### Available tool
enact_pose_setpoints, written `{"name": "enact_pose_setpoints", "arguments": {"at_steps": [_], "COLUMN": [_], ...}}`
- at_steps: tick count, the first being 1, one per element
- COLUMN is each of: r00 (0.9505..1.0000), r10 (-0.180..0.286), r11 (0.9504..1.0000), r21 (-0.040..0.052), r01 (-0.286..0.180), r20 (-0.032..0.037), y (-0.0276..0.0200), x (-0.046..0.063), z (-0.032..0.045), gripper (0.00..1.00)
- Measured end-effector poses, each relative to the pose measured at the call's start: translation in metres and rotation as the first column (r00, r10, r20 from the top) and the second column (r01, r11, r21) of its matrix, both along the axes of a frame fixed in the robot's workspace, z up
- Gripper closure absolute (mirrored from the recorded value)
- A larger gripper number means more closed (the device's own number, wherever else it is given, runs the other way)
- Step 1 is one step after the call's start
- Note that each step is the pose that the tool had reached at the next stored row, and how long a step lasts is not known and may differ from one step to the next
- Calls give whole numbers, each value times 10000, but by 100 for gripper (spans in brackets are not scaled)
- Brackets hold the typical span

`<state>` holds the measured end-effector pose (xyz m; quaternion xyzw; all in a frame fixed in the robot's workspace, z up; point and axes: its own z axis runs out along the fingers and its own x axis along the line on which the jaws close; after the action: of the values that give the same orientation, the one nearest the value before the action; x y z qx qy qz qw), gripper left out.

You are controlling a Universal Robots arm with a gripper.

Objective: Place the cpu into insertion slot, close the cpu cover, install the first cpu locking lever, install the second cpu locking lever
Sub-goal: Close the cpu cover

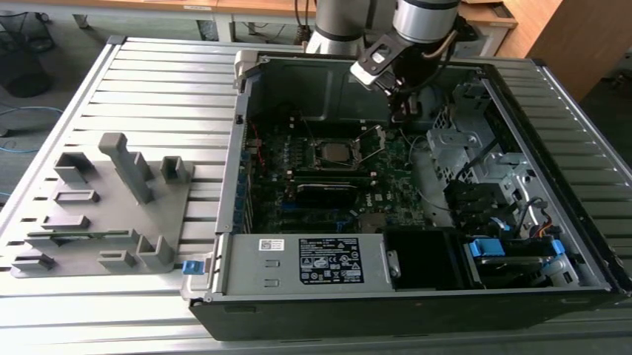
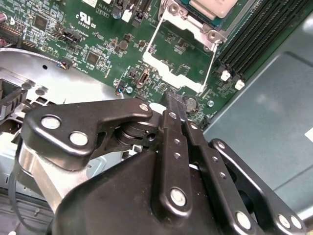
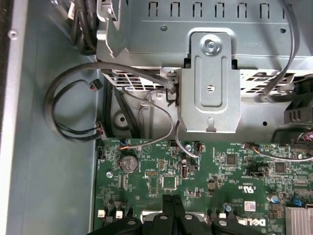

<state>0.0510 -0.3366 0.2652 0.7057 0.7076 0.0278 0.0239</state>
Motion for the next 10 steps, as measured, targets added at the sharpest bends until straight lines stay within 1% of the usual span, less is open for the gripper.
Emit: {"name": "enact_pose_setpoints", "arguments": {"at_steps": [5, 10], "r00": [10000, 10000], "r10": [0, -1], "r11": [10000, 10000], "r21": [0, 0], "r01": [0, 1], "r20": [0, 0], "y": [0, 0], "x": [51, 63], "z": [-54, -143], "gripper": [89, 89]}}
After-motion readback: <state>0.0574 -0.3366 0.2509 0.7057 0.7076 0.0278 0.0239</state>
